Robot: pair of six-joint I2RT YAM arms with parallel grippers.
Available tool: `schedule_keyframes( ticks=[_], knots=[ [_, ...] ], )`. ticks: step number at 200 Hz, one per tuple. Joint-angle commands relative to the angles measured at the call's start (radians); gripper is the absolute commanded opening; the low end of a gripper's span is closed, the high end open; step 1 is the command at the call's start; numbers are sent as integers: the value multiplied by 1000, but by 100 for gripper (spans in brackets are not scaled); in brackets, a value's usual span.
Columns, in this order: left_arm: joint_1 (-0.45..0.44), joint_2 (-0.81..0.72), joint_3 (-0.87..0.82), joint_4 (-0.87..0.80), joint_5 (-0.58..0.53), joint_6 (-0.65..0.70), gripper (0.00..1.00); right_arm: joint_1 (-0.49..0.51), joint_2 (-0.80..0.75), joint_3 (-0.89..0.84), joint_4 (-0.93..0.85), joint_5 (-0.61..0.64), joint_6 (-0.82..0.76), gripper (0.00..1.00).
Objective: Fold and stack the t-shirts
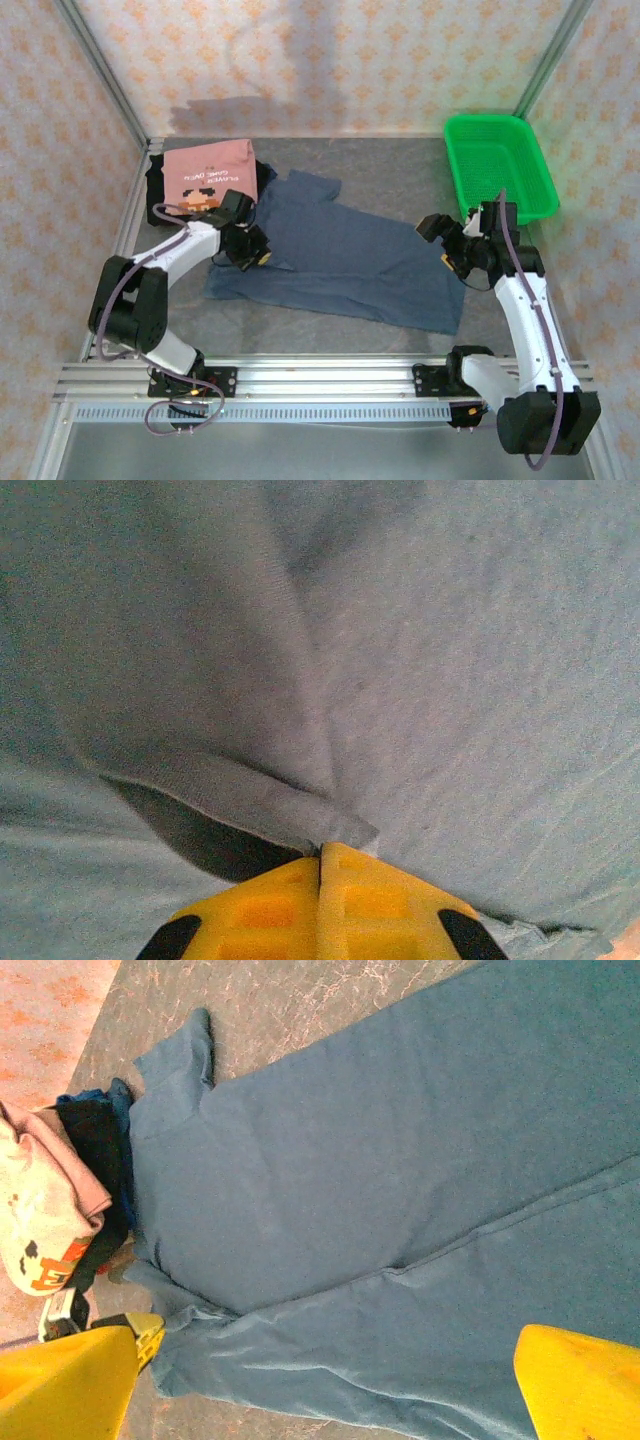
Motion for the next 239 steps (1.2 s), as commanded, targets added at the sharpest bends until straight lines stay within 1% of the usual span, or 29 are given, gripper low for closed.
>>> schedule_keyframes(
  ticks=[1,25,76,111,151,189,231,239],
  knots=[
    [-23,77,95,-64,-21,85,0,7,-20,-22,16,-11,13,97],
    [-38,173,203,-105,-23,142,0,9,-24,-37,24,-23,25,97],
    [-58,312,406,-203,-34,258,0,10,-47,-69,18,-28,36,97],
    [-59,389,471,-229,-51,296,0,10,-60,-85,19,-32,48,97],
    [-65,448,538,-233,-20,317,0,9,-61,-105,26,-33,57,98],
    [-84,510,635,-290,-17,377,0,9,-61,-128,45,-42,74,98],
    [-105,533,698,-294,-25,406,0,15,-57,-141,66,-44,88,98],
    [-110,544,723,-302,-10,414,11,19,-52,-144,71,-43,93,98]
  ],
)
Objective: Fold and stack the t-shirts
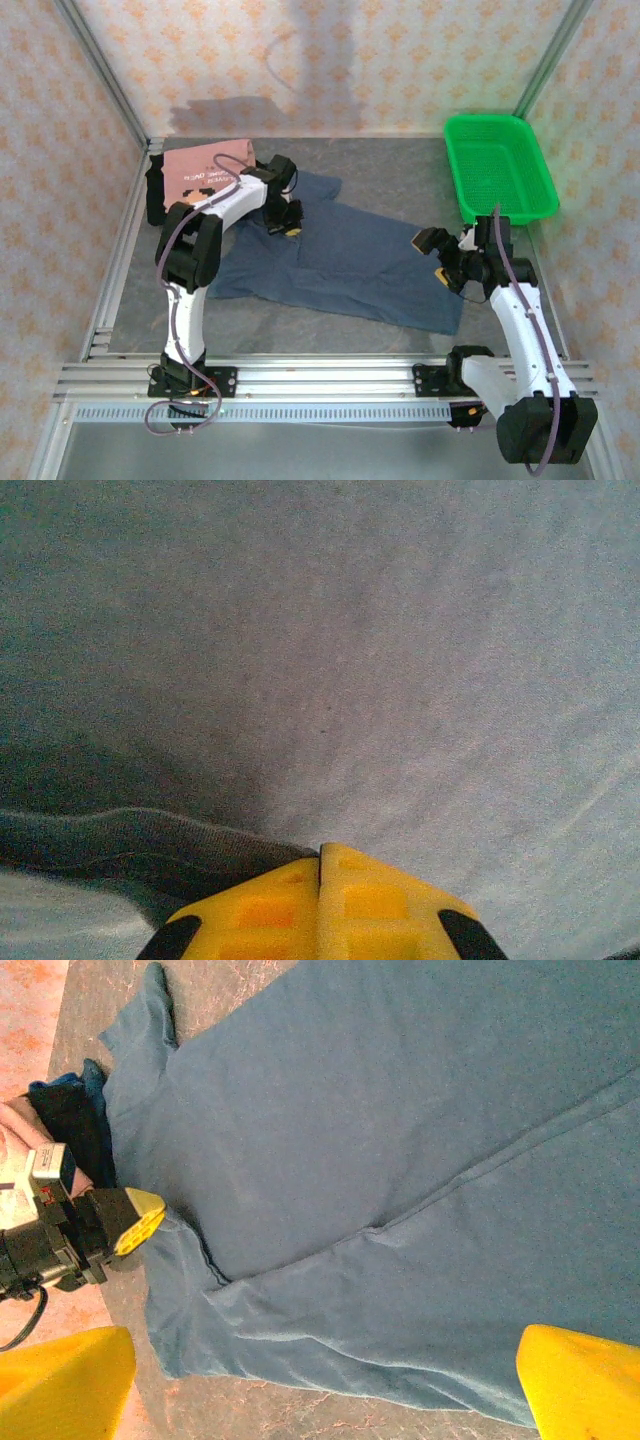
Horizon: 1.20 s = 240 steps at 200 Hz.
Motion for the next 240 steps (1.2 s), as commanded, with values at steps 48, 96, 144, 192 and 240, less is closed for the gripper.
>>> schedule_keyframes(
  ticks=[48,96,144,192,240],
  knots=[
    [-12,-179,24,-92,-122,-3,72,75,83,49,-34,65,-14,98],
    [47,-515,-334,-35,-183,-80,70,313,327,127,-127,280,30,98],
    [120,-556,-613,106,-226,-118,25,415,513,107,-54,396,160,64],
    [149,-535,-773,123,-299,-166,20,417,616,103,-143,608,195,34],
    [154,-625,-1000,136,-268,-268,21,418,689,115,-194,738,168,38]
  ],
)
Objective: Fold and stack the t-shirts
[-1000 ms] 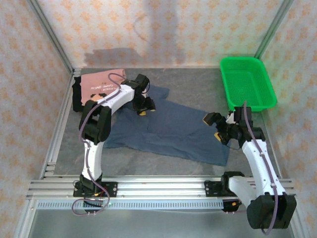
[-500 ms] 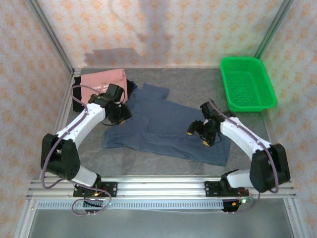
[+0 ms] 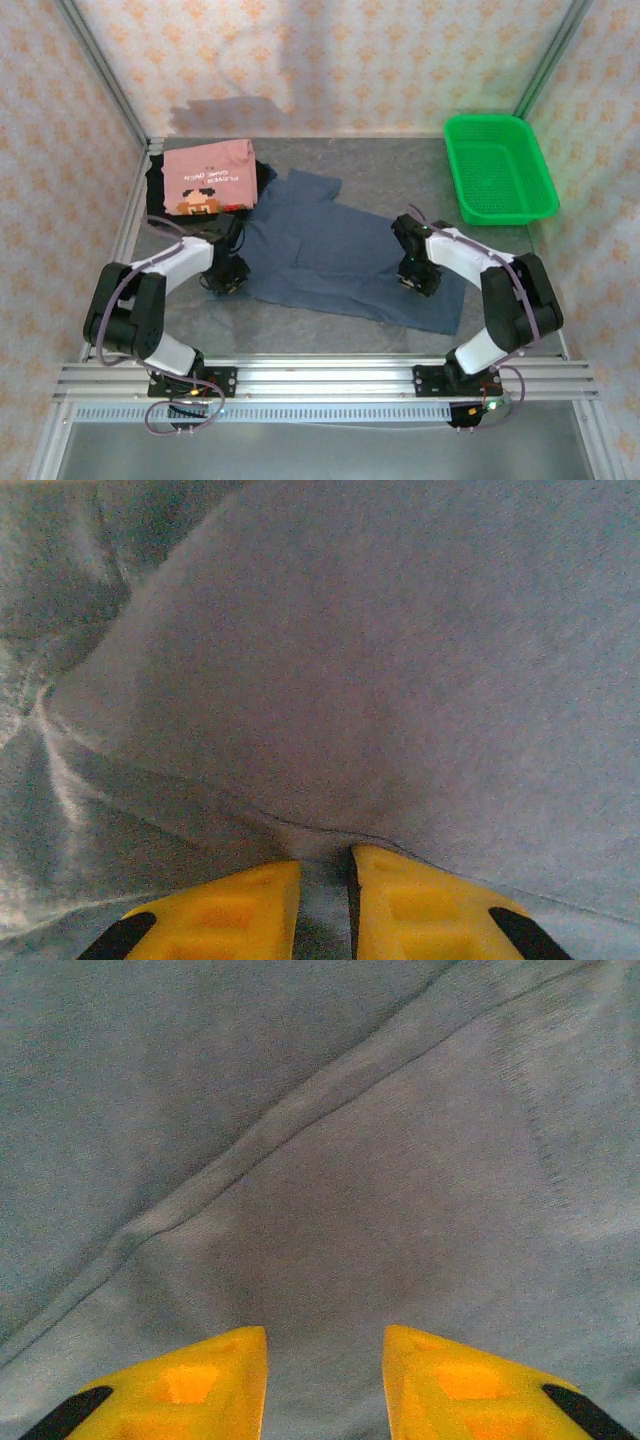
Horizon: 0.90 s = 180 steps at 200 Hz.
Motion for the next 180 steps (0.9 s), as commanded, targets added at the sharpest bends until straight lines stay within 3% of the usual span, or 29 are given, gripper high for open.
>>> schedule_keyframes(
  ticks=[1,66,93,125,155,180],
  knots=[
    [6,-27,-129,-39,-24,-79,21,5,46,5,-76,144,-2,38],
    [-6,-242,-287,-87,42,-193,31,6,160,51,-134,277,-53,42],
    [-67,-293,-319,-100,50,-259,33,-9,179,62,-160,338,-61,44],
    [-157,-311,-349,-61,77,-340,36,-96,168,33,-154,348,-93,47],
    [-240,-312,-317,-88,82,-362,37,-190,129,10,-148,363,-127,48],
    [-257,-344,-265,-133,89,-344,41,-203,103,7,-146,369,-137,50]
  ],
)
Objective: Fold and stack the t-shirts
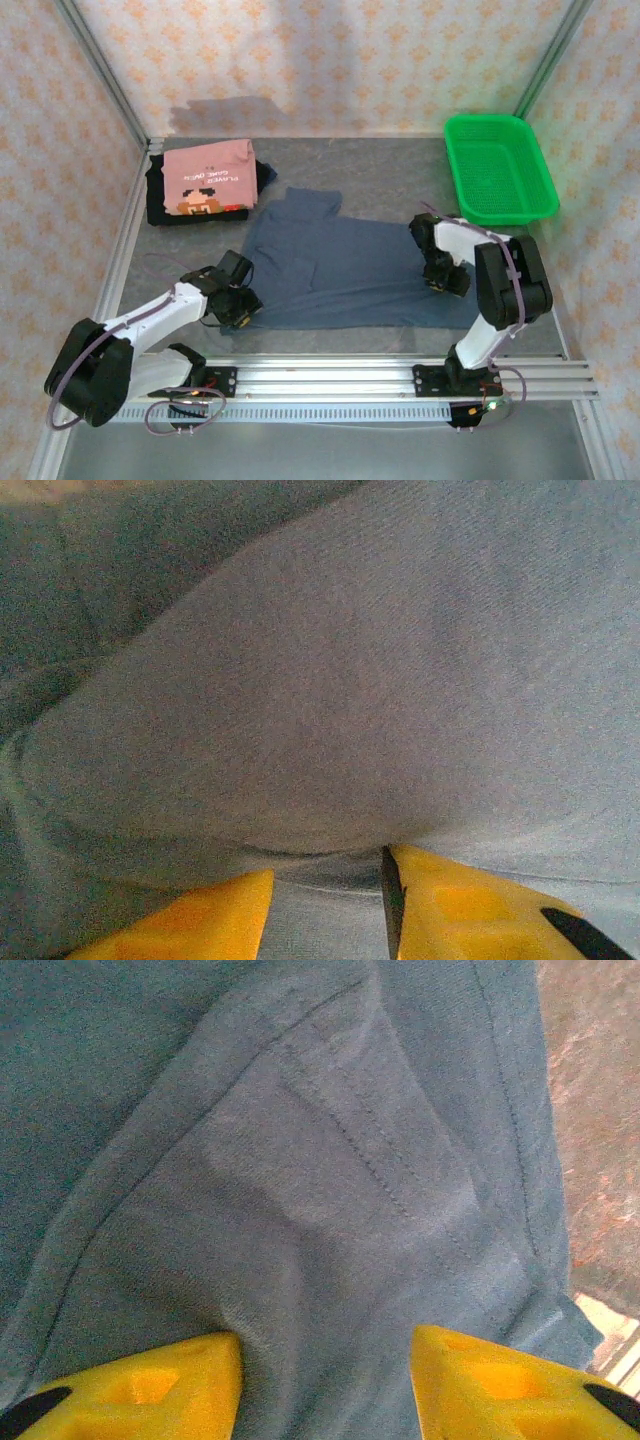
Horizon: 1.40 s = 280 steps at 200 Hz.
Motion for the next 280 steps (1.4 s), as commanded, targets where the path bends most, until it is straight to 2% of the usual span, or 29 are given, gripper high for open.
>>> schedule_keyframes(
  ticks=[1,15,34,48,61,98,127,162,174,192,280],
  knots=[
    [-11,-3,7,-182,-25,-12,41,-21,-20,-26,-20,96,-22,50],
    [-13,-15,82,-219,-30,16,48,-21,-38,-28,-13,86,-17,52],
    [-11,-5,250,-266,-70,85,62,-21,-107,-24,14,31,-21,57],
    [-6,46,408,-278,-96,168,71,-22,-183,-10,29,-34,-26,63],
    [16,138,578,-301,-100,264,74,-21,-269,2,54,-123,-65,71],
    [94,479,1026,-335,-74,562,76,-18,-538,47,111,-309,-177,100],
    [145,791,1352,-395,-15,729,75,-18,-624,128,60,-389,-214,99],
    [155,1093,1679,-470,-20,781,65,-20,-637,206,-7,-413,-198,99],
    [161,1167,1749,-496,-35,780,60,-20,-638,218,-15,-422,-193,99],
    [172,1244,1812,-529,-59,774,58,-19,-638,227,-31,-415,-188,99],
    [196,1364,1851,-406,-85,751,56,-21,-677,177,-29,-411,-166,99]
  ],
)
